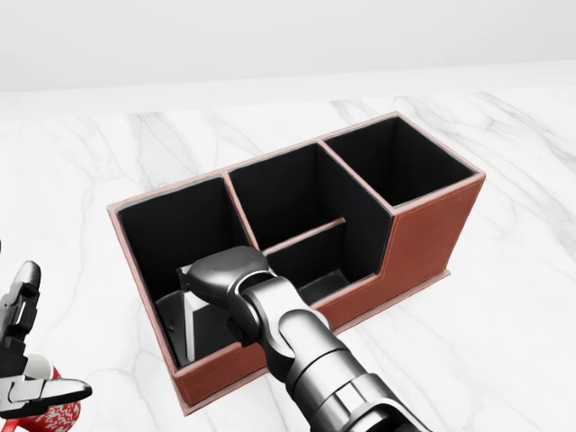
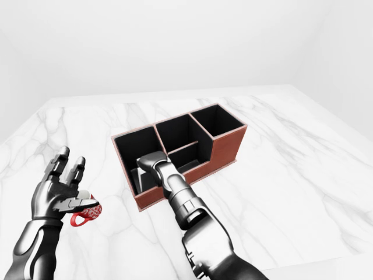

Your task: Pick up the book and place it in the left compartment of the caddy.

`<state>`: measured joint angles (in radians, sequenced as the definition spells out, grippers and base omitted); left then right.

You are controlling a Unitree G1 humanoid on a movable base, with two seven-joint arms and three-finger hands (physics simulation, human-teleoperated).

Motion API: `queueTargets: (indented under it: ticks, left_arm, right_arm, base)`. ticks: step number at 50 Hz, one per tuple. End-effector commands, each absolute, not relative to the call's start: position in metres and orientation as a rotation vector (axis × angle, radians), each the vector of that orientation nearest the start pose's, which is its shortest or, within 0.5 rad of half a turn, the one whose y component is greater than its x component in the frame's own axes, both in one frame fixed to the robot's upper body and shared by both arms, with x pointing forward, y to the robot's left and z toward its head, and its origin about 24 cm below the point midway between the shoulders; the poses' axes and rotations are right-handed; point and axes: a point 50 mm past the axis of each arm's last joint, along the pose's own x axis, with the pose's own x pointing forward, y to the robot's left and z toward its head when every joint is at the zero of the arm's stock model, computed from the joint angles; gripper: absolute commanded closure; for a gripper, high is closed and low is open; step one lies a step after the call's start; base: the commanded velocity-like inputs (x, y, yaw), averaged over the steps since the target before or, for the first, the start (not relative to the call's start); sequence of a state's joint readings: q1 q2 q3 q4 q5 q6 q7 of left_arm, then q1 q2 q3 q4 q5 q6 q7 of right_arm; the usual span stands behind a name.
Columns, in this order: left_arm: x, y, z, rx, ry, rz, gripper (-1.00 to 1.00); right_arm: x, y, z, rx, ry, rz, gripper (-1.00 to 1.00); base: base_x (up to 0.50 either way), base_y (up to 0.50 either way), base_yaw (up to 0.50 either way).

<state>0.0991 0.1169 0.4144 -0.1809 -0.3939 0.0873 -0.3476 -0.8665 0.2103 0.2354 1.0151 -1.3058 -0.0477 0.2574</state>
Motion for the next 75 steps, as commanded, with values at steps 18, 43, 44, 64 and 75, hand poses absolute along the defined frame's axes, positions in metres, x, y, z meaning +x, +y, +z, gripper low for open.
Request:
queueTargets:
  ticks: [18,43,44,64,75]
  left_arm:
    - [0.214,0.254,0.071,-0.211,-0.135,0.035,-1.00]
    - [0.213,0.248,0.071,-0.202,-0.133,0.021,-1.00]
    - [0.213,0.248,0.071,-0.202,-0.134,0.021,-1.00]
    - [0.212,0.238,0.088,-0.152,-0.192,-0.008,-1.00]
    - [0.199,0.222,0.116,-0.058,-0.296,-0.078,-1.00]
  right_arm:
    - [0.335,0.023,0.046,-1.463,-0.008,0.809,1.00]
    - [0.272,0.000,0.152,-1.424,-0.278,0.562,-1.00]
    - [0.269,-0.001,0.153,-1.422,-0.286,0.556,-1.00]
    - [0.227,-0.051,0.241,-1.247,-0.539,0.113,-1.00]
    - [0.198,-0.085,0.275,-1.162,-0.712,-0.075,-1.00]
  base:
    - [0.00,0.00,0.00]
    - [0.00,0.00,0.00]
    - [0.00,0.00,0.00]
    - [0.00,0.00,0.00]
    - [0.00,0.00,0.00]
